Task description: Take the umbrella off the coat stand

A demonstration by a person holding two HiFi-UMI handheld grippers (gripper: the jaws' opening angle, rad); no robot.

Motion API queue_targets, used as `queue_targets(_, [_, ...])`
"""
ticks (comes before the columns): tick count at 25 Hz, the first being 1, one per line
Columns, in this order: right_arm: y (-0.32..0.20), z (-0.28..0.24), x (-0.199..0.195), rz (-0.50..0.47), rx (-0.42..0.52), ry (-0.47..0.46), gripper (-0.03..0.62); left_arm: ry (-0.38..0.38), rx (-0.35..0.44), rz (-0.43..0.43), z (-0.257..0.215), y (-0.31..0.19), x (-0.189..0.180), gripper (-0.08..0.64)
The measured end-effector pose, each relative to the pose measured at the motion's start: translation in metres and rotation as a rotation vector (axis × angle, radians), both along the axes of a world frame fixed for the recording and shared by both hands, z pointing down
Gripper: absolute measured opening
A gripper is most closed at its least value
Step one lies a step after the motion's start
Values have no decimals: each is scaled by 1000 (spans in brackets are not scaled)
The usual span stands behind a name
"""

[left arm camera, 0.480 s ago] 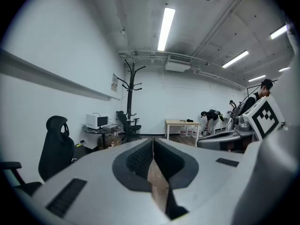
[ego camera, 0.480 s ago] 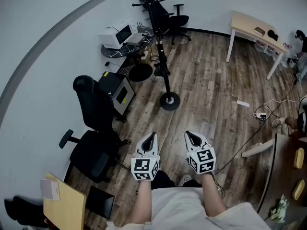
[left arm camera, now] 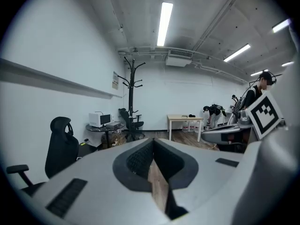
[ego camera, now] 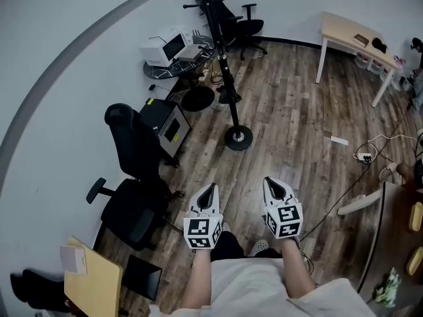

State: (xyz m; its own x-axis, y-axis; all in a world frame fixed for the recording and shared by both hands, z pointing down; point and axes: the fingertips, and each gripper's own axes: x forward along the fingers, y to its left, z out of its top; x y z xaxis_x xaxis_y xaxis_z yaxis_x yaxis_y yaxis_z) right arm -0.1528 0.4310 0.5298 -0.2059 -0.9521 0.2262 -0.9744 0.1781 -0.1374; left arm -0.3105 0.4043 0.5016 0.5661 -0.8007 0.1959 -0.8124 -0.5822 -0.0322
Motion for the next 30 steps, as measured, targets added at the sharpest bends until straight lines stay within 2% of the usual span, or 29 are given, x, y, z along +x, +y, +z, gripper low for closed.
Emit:
queue_targets(3, [-2,-1,1,-18,0,-26,9,4,-3,-11,-1,-2,-1,23])
queue_targets(6, [-4,-5,4,-8,12,-55,73,4,-15,-7,-2,-8,-2,28])
queue_targets(9, [-2,-4,9,1,16,-73,100,20,-33,6,1,-15,2,111])
queue_targets(11, [0,1,13,-7,7,-66,124,33,-33,12,3,-21,7,124])
queue_targets(15, [1,10,25,-24,-4,-43,130,47,-43,30,9,-32,23,130])
queue_targets(22, [-11,20,56,8,-19,-64,132,68,-63,50,15,-56,51,130])
queue_targets(30, [-68,29,72,-2,-42,-66,133,78,-70,35,20,-109,61,130])
